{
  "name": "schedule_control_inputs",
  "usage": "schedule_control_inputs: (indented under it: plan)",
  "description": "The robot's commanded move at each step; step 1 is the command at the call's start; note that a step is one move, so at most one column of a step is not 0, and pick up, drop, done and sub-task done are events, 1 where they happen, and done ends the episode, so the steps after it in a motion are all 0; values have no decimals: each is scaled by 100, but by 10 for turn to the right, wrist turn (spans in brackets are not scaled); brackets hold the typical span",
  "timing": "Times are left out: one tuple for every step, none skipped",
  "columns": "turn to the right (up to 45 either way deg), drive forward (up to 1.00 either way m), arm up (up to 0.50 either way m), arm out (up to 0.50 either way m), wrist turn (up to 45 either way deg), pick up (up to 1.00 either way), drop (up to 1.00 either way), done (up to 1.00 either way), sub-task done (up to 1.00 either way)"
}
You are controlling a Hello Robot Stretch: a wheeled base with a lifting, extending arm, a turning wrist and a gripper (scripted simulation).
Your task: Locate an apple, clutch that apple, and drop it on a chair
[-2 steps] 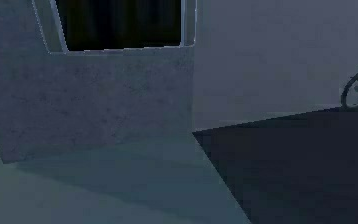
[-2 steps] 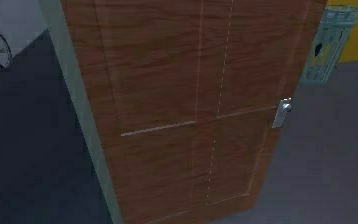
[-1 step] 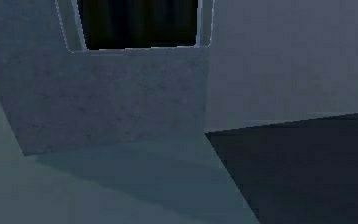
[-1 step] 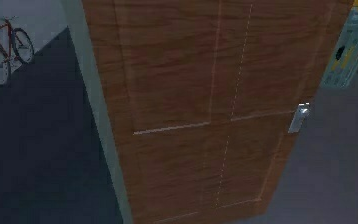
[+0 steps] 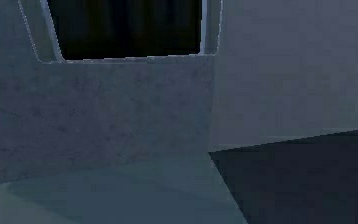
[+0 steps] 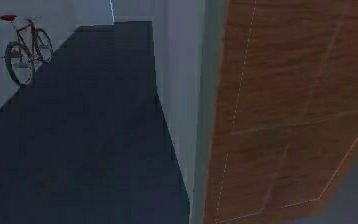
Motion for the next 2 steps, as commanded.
schedule_control_inputs:
  plan:
    - [300,0,0,0,0,0,0,0,0]
    - [0,50,0,0,0,0,0,0,0]
